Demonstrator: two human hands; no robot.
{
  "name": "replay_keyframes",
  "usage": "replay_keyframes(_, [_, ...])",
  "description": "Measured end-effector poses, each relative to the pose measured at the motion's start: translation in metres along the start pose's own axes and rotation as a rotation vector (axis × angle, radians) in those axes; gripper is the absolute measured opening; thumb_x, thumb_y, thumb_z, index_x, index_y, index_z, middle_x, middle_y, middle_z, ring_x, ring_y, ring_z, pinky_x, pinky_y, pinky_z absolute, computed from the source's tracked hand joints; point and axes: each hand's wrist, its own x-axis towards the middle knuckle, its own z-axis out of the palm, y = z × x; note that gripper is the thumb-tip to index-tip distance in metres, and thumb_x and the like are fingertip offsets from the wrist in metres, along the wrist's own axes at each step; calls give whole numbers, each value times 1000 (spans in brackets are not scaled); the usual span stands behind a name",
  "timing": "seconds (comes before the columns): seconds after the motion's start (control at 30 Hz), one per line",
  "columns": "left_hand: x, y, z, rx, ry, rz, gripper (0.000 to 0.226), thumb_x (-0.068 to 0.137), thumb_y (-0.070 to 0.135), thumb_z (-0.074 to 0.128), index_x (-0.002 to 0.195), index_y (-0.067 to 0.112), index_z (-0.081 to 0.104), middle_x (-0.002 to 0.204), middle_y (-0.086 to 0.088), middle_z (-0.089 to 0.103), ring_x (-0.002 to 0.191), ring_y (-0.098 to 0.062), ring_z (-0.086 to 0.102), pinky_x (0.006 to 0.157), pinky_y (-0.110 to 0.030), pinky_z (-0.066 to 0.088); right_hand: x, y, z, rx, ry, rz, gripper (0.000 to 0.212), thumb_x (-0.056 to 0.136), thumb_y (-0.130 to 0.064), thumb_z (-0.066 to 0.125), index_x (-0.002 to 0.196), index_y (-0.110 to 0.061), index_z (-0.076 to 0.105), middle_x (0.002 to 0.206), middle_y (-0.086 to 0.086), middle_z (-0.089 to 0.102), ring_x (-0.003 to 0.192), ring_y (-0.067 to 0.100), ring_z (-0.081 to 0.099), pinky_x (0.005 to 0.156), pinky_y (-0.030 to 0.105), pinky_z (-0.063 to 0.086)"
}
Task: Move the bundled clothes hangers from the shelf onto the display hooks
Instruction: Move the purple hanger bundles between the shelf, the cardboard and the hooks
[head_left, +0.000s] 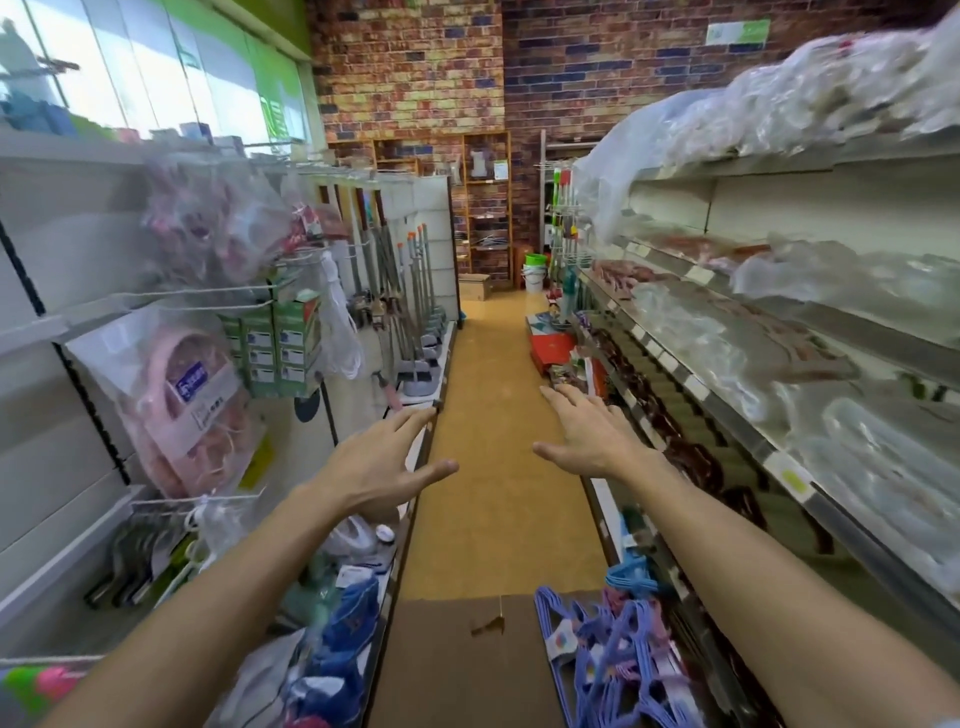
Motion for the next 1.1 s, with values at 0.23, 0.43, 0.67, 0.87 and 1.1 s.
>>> replay_keyframes(0.23, [58, -34, 19, -8, -16, -67, 87, 86, 79, 35, 156, 32, 16, 160, 10, 26, 138, -12, 40, 106, -42, 42, 80, 11, 19, 13, -17, -27, 85, 92, -55, 58, 158, -28, 13, 165, -3, 14, 148, 28, 21, 118, 53, 25])
replay_keyframes(0.43, [107, -69, 33, -9, -29, -70, 87, 86, 78, 36, 156, 31, 16, 160, 9, 27, 137, -14, 41, 105, -41, 42, 140, 9, 44, 28, -41, -25, 85, 91, -56, 57, 158, -31, 11, 166, -2, 13, 149, 28, 19, 119, 54, 22])
replay_keyframes(0.67, [185, -121, 58, -30, -54, 5, 91, 82, 83, 35, 156, 32, 17, 160, 8, 28, 141, -16, 36, 110, -44, 39, 211, 14, 72, 23, -36, 41, 84, 91, -57, 56, 158, -30, 12, 165, -3, 14, 149, 27, 21, 117, 53, 24])
replay_keyframes(0.87, [244, -162, 92, -16, -83, 47, 92, 82, 82, 35, 156, 31, 17, 160, 2, 28, 143, -20, 33, 111, -43, 36, 263, 17, 105, 7, -61, 116, 86, 90, -58, 57, 158, -28, 12, 164, -3, 15, 148, 29, 20, 117, 57, 24])
replay_keyframes(1.1, [287, -179, 154, -15, -130, 68, 92, 81, 84, 32, 155, 32, 16, 161, 2, 28, 141, -21, 38, 107, -45, 41, 296, 40, 161, -5, -67, 111, 85, 90, -60, 55, 157, -28, 13, 164, -2, 16, 148, 28, 19, 116, 59, 22])
